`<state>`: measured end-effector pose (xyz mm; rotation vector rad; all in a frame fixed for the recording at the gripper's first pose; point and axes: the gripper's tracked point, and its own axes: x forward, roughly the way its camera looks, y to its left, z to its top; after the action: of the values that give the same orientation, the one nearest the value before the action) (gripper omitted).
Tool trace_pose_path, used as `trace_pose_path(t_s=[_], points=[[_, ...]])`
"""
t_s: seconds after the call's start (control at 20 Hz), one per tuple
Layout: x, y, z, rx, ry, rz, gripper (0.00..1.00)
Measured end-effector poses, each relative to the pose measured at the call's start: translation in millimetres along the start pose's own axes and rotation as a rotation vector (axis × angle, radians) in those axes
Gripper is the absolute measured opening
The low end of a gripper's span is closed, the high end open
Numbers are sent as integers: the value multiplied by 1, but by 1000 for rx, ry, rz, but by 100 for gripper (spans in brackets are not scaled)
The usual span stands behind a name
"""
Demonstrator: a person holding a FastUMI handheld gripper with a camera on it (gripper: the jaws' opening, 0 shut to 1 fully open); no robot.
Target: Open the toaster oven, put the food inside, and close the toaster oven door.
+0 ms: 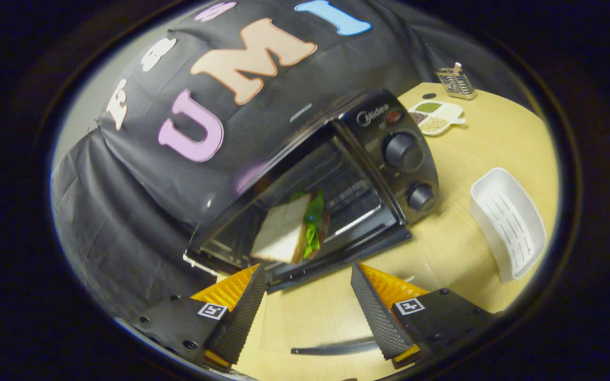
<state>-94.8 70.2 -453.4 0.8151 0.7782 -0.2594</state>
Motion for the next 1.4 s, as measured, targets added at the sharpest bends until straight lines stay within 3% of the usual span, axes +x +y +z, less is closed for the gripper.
trace_pose_path(t_s=[0.25,0.65,0.85,1.1,1.4], points=[[-29,0,-52,-66,229,17,99],[-61,-47,-108,-287,460,-83,99],[-54,-63,-111,-341,477,-128,99],[-51,-66,-91,-380,407,-149,99],[-60,-38,-54,-470,294,-92,100]])
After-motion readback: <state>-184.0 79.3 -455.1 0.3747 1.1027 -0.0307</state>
